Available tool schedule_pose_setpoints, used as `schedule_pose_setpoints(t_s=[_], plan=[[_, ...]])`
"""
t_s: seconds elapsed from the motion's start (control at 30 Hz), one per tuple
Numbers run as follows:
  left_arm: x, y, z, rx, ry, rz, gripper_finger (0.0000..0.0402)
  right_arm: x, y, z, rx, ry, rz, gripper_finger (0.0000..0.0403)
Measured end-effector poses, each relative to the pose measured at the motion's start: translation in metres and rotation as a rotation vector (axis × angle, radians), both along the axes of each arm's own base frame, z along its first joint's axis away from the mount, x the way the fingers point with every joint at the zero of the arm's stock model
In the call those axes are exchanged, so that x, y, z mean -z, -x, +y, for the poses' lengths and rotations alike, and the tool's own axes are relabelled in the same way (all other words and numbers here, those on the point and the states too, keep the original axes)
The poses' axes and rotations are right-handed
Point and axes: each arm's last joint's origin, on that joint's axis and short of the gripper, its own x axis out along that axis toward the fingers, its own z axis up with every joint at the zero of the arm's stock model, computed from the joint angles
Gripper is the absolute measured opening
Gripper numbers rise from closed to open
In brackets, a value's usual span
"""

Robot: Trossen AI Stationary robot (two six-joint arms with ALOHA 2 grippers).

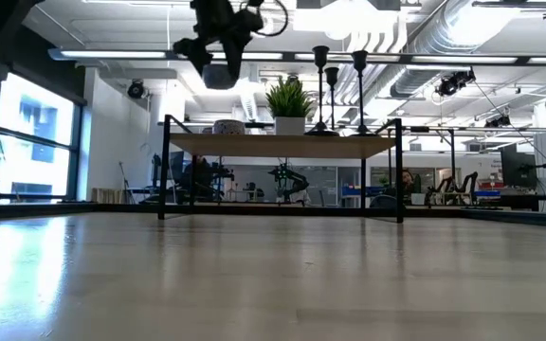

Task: Pick & Place candle stick holders
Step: Put the blue candle on the shelf

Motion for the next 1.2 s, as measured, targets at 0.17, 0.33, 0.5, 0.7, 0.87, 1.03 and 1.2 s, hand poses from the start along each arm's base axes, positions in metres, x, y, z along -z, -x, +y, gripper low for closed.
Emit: schedule_pose_setpoints(t_s=[0.17,0.33,0.5,0.7,0.87,1.03,1.2], plan=[[0.013,0.008,0.019,-0.053,0.047,0.036,0.0290,0.001,0.001,-0.003,0.043,0.009,0.019,0.0139],[0.032,0.010,0.025,-0.066,0.109,0.094,0.0290,0.003,0.001,-0.003,0.069,0.048,0.032,0.0139],[0.048,0.010,0.024,-0.067,0.135,0.151,0.0290,0.004,0.000,-0.004,0.089,0.059,0.039,0.0139],[0.061,0.010,0.023,-0.067,0.158,0.197,0.0290,0.004,0.000,-0.004,0.093,0.078,0.036,0.0139],[0.067,0.010,0.023,-0.068,0.168,0.218,0.0290,0.004,0.000,-0.004,0.093,0.078,0.036,0.0139],[0.072,0.009,0.024,-0.065,0.167,0.215,0.0290,0.004,0.000,-0.004,0.093,0.078,0.036,0.0139],[0.073,0.005,0.026,-0.052,0.145,0.182,0.0290,0.004,0.000,-0.004,0.093,0.078,0.036,0.0139]])
